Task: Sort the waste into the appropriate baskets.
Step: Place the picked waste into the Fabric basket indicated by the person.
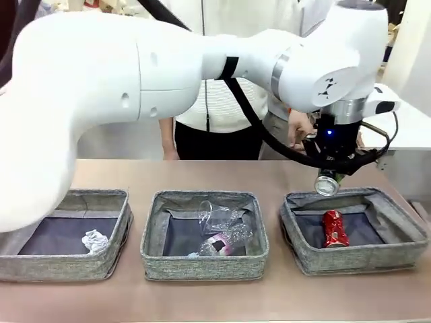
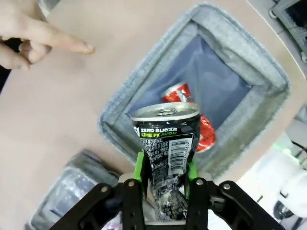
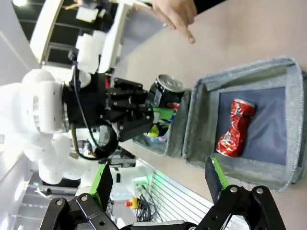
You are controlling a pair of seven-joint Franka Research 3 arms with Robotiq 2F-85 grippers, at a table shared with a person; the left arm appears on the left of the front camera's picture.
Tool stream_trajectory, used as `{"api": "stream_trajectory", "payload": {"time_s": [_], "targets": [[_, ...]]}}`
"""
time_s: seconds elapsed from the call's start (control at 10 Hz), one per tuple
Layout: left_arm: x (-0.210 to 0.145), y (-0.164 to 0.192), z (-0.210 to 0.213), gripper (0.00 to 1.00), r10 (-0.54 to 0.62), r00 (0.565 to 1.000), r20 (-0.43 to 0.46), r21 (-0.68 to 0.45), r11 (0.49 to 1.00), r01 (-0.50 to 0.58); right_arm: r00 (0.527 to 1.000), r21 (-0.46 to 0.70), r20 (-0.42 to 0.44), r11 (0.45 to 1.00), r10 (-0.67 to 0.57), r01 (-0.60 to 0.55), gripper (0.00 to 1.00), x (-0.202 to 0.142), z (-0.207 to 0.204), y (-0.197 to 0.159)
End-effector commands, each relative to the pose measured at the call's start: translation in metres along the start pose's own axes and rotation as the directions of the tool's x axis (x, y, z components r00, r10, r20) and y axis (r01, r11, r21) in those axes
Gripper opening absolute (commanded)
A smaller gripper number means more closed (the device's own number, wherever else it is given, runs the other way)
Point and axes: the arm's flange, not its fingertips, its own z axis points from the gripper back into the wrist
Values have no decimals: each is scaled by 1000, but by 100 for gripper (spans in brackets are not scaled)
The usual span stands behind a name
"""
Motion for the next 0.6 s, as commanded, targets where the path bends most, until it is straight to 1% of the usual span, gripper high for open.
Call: {"api": "stream_trajectory", "payload": {"time_s": [0.0,0.3,0.4,0.5], "targets": [[19,-8,14,36,-19,1000,-25,-17,1000,19,1000,1,2,1000,3,-3,100,2,5,0],[20,-9,13,36,-21,999,-45,-20,1000,20,1000,1,2,1000,3,-3,100,2,5,0],[19,-8,11,94,-30,998,-56,-18,999,29,1000,1,2,1000,3,-3,100,2,5,0],[19,-8,12,94,-29,998,-52,-17,999,28,1000,1,2,1000,3,-3,100,2,5,0]]}}
